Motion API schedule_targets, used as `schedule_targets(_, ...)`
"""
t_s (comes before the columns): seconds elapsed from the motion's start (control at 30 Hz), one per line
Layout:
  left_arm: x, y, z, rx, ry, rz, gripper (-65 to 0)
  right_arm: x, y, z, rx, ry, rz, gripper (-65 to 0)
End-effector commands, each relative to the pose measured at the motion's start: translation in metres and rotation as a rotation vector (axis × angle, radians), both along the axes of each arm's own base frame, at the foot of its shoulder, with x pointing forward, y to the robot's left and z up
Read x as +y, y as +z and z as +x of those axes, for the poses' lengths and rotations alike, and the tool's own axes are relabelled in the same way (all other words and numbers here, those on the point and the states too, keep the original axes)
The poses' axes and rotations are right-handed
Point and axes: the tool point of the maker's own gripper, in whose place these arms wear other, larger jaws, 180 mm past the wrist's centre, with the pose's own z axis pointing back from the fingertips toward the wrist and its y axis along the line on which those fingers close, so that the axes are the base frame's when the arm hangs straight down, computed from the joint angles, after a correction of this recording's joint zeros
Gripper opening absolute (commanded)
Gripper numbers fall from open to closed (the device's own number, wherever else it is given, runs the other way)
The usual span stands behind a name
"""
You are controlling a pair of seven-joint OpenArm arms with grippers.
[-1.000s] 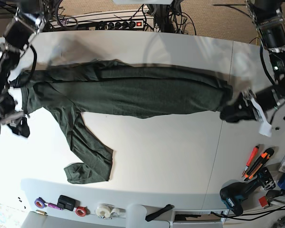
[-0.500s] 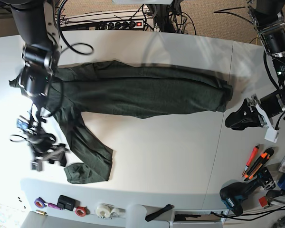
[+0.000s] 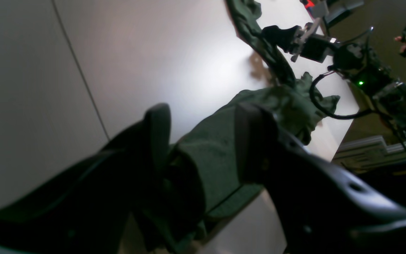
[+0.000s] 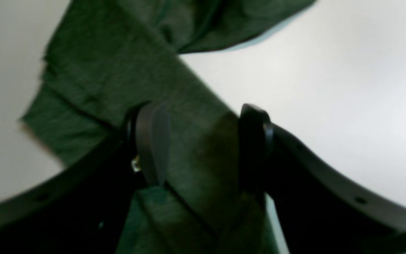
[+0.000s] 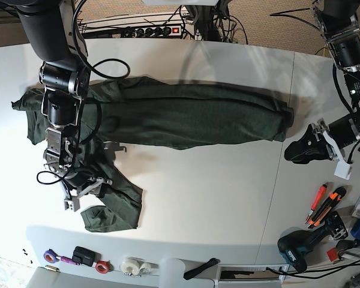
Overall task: Layout the t-shirt on the table in an organized manner, then fold the t-shirt properly
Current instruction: 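Grasp the loose sleeve with the right gripper and lift it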
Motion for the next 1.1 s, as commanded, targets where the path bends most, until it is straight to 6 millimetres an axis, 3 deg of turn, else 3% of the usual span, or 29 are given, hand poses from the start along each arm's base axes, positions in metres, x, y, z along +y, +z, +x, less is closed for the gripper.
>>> schedule_targets(0.0,0.007,0.020,0.008,-0.063,0.013,-0.007,-34.5,-0.010,0.023,0.013,-0.079,-0.020,-0.012,-33.2)
schedule_targets(0.3,0.007,0.020,0.008,-0.063,0.013,-0.007,-34.5,-0.022,0.016,0.008,-0.064,-0.078,-0.029,-33.2)
schedule_targets(0.7,0.006,0.020,0.009,-0.064,0.014,-0.007,-34.5,0.000,-0.017,-0.019,0.003,-0.054,0.139,-33.7)
schedule_targets(0.83,0.007,0.021,0.009,-0.068,0.018,-0.010,-34.5,0.005,-0.017,-0.020,0.004,-0.034,0.157,-43.2)
schedule_targets(0.93,0.007,0.021,0.010,-0.069,0.019,-0.011,-34.5,0.012,-0.013,-0.019,-0.007,0.004,0.182,-62.4)
schedule_targets(1.0,0.007,0.021,0.010,-0.069,0.019,-0.011,-34.6,0.026,-0.004,-0.018,-0.022,0.059,0.242,-65.0)
schedule_targets(1.07,0.006,0.021,0.010,-0.069,0.018,-0.013,-34.6,0.045,0.018,-0.018,-0.068,0.156,0.318,-65.0)
